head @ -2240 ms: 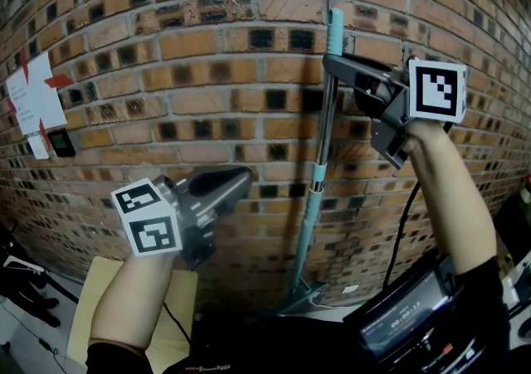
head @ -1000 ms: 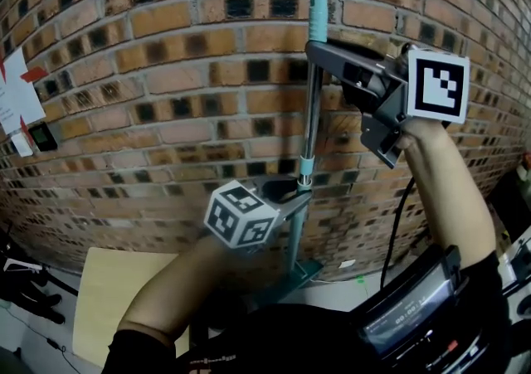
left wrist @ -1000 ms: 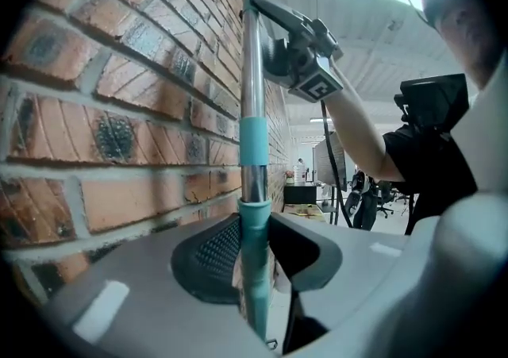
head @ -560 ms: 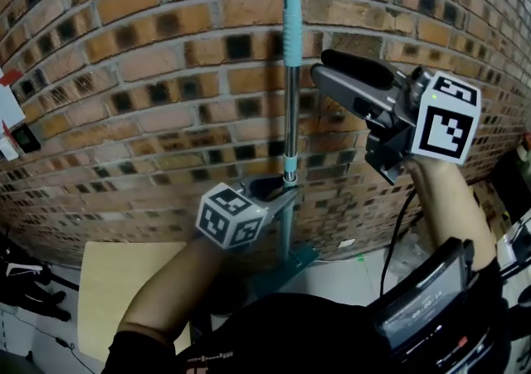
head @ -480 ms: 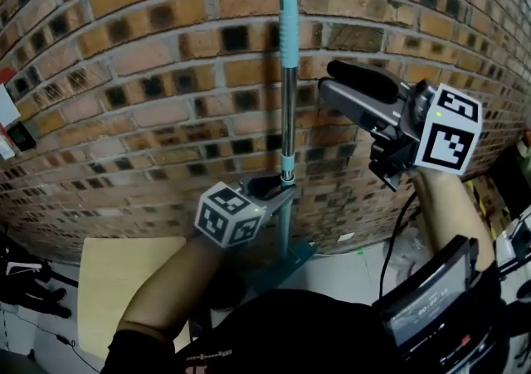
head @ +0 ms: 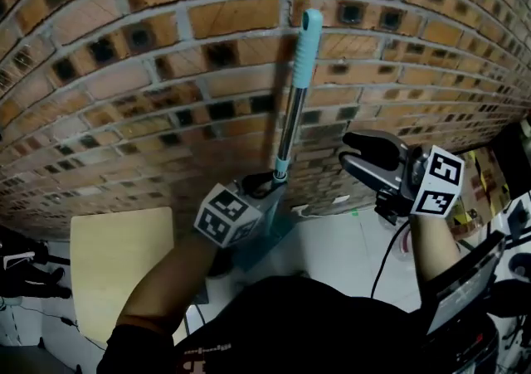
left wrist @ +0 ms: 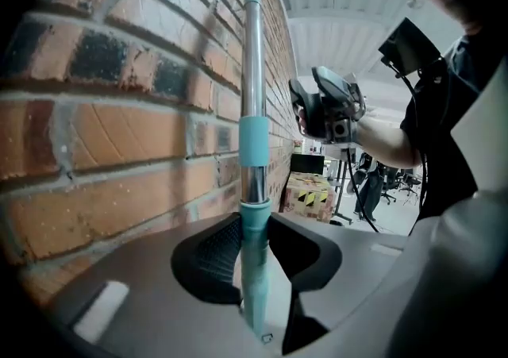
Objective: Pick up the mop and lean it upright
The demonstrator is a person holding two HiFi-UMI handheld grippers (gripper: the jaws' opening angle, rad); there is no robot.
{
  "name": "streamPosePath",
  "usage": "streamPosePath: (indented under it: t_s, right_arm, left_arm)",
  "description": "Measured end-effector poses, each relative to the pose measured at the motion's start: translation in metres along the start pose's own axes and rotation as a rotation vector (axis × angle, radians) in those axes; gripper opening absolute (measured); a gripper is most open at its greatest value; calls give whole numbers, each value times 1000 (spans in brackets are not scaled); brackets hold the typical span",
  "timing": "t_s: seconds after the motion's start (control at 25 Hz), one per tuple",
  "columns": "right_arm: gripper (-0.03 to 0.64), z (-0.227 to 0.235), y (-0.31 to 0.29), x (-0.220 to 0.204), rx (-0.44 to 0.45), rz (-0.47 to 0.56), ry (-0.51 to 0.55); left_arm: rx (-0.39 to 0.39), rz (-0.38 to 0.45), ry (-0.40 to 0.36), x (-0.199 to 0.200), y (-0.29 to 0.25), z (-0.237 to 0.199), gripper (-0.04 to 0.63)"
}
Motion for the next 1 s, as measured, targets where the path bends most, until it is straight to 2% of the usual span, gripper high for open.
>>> streamPosePath:
  t_s: [0.16,0.24,0.44,0.52,1.0]
  right_arm:
    - [163,14,5,-64,12,29,-137]
    - [158,23,10,-91,-9,60,-176]
    - [132,46,31,-156,-266,52,-134]
    - [132,52,35,-177,-312,35,-155]
    - [132,61,18,-267,-295,-87,-283]
  left_arm:
    - [-4,-25,8,-34,-21,-6,110]
    - [-2,-39,8,-50,-32,-11,110]
    - [-26,-77,17,-96,-56,-15,110]
    - [-34,-87,23,-114,-65,-16,110]
    - [-57,-115,34,-198,-115,-37,112]
Point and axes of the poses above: the fingertips, and each gripper's own axes: y backward along the fingers, z to its right, x out of its top, the point moved 5 cm from there along y, backward along the fingers, and after that the axes turned 5 degrees about -z, right-handed, at the moved point
